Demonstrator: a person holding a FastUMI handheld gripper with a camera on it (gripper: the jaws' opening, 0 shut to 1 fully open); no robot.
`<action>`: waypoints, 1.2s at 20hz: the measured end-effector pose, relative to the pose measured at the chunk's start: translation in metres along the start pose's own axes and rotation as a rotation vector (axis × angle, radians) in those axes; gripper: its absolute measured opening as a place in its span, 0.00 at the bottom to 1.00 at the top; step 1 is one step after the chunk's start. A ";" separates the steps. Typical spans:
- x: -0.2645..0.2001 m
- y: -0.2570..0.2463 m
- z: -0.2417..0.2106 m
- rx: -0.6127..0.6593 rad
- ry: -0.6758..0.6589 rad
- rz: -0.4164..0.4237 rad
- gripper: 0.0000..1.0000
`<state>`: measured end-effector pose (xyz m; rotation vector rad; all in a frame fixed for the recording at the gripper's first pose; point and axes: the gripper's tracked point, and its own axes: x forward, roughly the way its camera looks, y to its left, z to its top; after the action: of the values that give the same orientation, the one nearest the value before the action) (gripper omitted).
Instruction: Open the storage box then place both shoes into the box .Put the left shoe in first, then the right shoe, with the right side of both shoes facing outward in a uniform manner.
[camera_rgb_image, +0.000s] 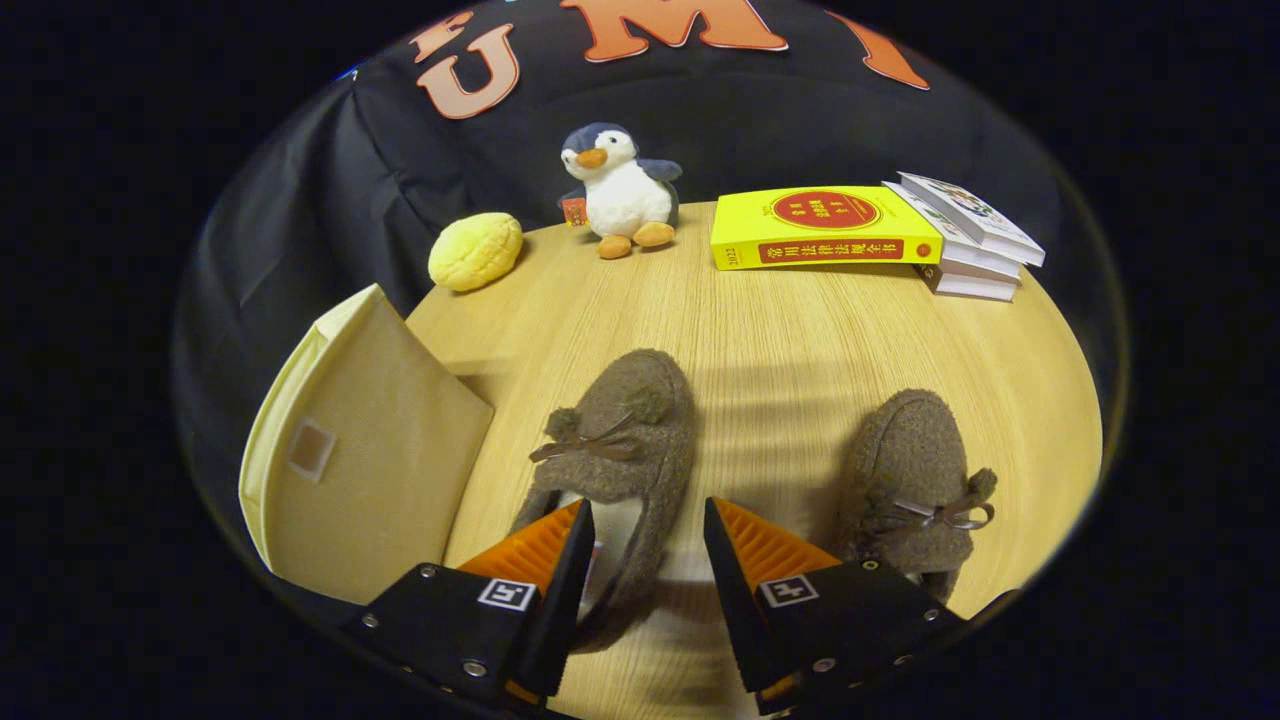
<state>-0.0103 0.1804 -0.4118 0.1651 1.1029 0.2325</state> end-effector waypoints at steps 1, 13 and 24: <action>0.007 0.000 0.000 -0.014 -0.009 -0.010 0.64; 0.019 0.005 0.015 0.017 -0.060 -0.081 0.07; -0.085 0.070 0.110 0.073 -0.218 0.011 0.07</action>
<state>0.0448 0.2230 -0.2728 0.2556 0.8945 0.1791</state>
